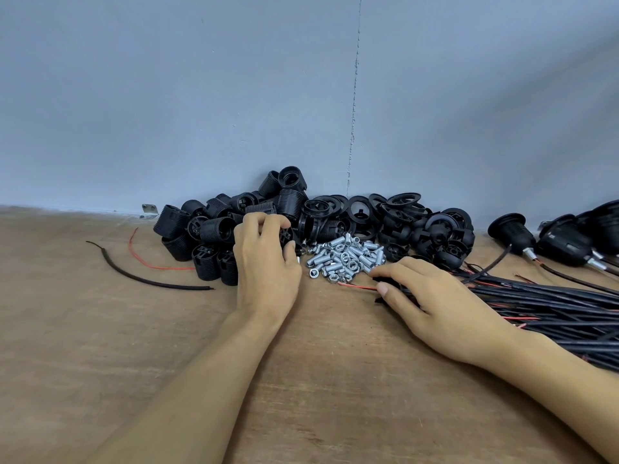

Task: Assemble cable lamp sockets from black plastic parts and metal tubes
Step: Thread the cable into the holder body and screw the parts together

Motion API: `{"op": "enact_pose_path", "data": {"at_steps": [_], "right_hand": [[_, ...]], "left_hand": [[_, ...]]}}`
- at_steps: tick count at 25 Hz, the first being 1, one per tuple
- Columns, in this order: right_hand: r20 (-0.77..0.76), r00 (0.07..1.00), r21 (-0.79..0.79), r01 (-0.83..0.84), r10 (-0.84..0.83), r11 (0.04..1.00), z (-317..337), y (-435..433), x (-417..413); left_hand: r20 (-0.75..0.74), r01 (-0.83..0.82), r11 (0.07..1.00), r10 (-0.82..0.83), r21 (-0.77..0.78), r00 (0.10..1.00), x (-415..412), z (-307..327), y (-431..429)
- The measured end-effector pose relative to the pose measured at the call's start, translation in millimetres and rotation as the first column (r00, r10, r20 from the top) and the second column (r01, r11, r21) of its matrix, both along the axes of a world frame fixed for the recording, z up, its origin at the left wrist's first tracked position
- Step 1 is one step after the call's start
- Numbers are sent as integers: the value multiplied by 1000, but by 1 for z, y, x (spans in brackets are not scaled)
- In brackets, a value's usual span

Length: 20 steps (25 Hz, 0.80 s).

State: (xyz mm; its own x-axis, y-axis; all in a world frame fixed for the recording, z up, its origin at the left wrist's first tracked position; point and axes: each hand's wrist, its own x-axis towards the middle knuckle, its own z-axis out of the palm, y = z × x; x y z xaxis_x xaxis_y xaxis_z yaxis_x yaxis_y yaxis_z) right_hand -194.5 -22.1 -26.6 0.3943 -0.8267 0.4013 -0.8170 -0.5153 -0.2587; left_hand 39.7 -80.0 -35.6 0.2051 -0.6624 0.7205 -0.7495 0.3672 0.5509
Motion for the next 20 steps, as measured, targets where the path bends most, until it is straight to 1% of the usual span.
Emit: {"op": "enact_pose_path", "data": {"at_steps": [3,5,8,12,18,20], "right_hand": [[1,1000,2,4,-4,1000,1,0,0],[2,1000,2,0,0,1000,1,1,1],[-3,1000,0,14,-14,1000,1,1,1],[-13,998,-25,56,-56,998,2,1,1],[40,994,-144,108,-104,984,9,-2,-6],[43,993,-167,116,-110,979,10,-3,-9]], "left_hand": [[-13,-3,996,2,-89,1000,-1,3,3],[-5,25,990,-26,-142,1000,-3,4,5],[23,74,984,-71,-162,997,-6,6,8],[22,121,983,-119,-137,993,-8,4,7],[-54,161,986,-163,-31,985,-5,0,3],[-53,173,985,-173,-12,983,-4,-1,1]]}}
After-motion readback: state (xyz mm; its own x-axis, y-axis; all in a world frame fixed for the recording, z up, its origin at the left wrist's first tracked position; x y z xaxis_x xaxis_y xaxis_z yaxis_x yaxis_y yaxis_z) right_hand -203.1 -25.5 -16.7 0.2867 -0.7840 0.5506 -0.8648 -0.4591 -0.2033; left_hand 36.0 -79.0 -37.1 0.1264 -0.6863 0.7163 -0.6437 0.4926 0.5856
